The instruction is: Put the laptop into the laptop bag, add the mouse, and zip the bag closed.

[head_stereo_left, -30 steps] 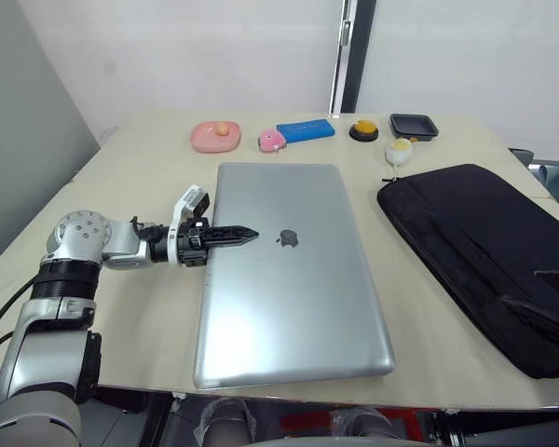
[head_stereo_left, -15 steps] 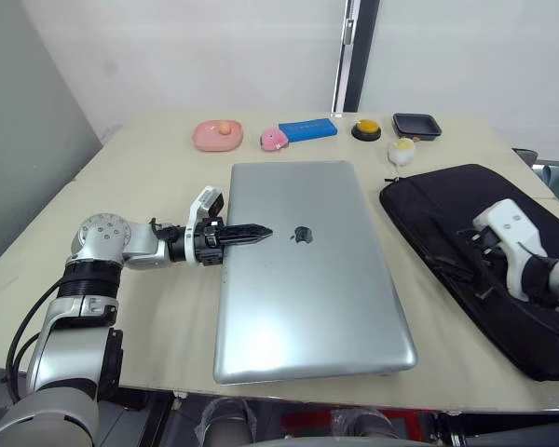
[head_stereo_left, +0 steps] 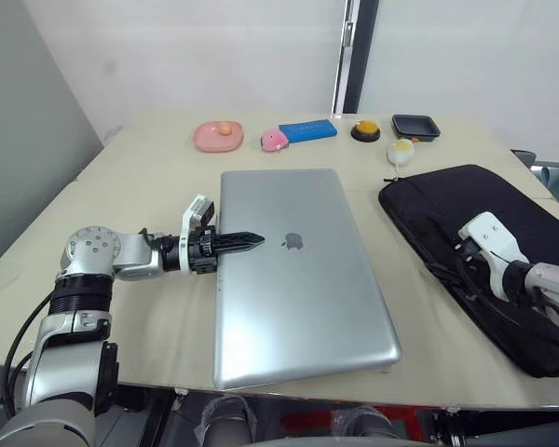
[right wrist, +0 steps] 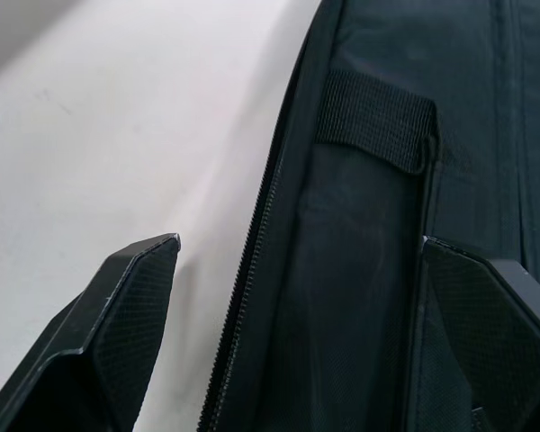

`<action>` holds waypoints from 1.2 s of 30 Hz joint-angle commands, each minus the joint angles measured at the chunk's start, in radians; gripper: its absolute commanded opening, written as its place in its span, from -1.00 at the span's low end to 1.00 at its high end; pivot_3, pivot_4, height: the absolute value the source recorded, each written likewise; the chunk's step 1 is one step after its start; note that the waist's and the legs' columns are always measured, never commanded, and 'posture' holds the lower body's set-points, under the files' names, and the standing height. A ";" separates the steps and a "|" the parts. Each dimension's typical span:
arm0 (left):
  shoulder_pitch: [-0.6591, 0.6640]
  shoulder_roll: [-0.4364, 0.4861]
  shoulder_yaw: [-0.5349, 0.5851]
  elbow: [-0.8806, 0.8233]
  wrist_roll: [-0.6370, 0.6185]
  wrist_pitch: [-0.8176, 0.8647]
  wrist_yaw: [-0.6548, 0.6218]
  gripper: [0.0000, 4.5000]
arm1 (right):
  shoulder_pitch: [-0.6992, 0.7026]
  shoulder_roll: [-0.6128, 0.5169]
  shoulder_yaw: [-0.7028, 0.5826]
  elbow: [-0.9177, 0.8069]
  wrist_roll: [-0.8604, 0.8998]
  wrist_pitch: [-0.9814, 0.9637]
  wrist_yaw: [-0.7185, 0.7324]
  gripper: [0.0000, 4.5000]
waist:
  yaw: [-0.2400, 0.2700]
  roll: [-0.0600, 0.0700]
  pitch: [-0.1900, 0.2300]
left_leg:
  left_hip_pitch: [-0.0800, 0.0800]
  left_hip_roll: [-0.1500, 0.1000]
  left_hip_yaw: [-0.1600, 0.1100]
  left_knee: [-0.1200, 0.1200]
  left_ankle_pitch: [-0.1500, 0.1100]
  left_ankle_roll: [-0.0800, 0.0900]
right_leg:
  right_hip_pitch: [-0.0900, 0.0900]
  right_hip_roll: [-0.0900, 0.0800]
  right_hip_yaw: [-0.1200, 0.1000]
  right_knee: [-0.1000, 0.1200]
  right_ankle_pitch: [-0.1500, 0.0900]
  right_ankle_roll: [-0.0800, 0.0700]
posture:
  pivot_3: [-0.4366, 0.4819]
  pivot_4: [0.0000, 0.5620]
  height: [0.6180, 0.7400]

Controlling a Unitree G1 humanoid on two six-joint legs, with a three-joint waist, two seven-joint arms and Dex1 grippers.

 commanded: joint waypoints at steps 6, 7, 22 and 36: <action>-0.005 -0.017 0.097 -0.050 -0.067 0.004 -0.001 -0.84 | -0.025 0.004 0.032 0.068 -0.068 -0.057 0.011 0.77 | -0.002 0.000 0.000 | 0.000 0.000 0.000 0.000 0.001 0.001 | 0.000 0.000 0.000 0.000 0.000 0.000 | -0.05 -0.47 1.00; -0.005 -0.019 0.101 -0.051 -0.067 0.004 0.003 -0.84 | -0.025 0.005 0.035 0.082 -0.077 -0.065 0.011 0.64 | -0.002 0.000 0.000 | 0.000 0.000 0.000 0.000 0.001 0.001 | 0.000 0.000 0.000 0.000 0.000 0.000 | -0.05 -0.47 1.00; -0.012 -0.040 0.133 -0.045 -0.069 0.005 0.037 -0.84 | 0.017 0.042 -0.004 0.107 -0.062 -0.067 0.050 -0.99 | 0.002 0.000 0.000 | 0.000 0.000 -0.001 0.002 -0.001 0.003 | 0.001 0.000 0.000 0.001 0.000 -0.001 | -0.05 -0.47 1.00; -0.010 -0.129 0.141 -0.052 -0.062 0.004 0.112 -0.84 | -0.106 0.061 -0.136 -0.050 0.135 0.233 0.014 -0.99 | -0.003 0.000 0.000 | 0.000 0.000 -0.001 0.002 0.000 0.004 | 0.000 0.000 0.000 0.001 0.000 -0.001 | -0.05 -0.47 1.00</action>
